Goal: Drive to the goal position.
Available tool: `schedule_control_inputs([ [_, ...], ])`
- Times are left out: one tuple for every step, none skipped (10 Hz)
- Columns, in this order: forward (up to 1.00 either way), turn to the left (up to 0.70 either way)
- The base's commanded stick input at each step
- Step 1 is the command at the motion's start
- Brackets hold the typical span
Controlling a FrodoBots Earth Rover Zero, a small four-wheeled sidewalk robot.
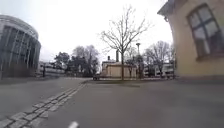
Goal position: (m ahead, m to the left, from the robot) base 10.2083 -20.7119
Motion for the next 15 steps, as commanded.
schedule_control_inputs([
  [0.7,-0.16],
  [0.7,-0.34],
  [0.7,-0.15],
  [0.7,0.0],
  [0.7,0.0],
  [0.7,0.0],
  [0.7,0.0],
  [0.7,0.0],
  [0.7,0.0],
  [0.7,0.0],
  [0.7,0.0],
  [0.7,0.0],
  [0.7,0.0],
  [0.7,0.0],
  [0.7,-0.05],
])
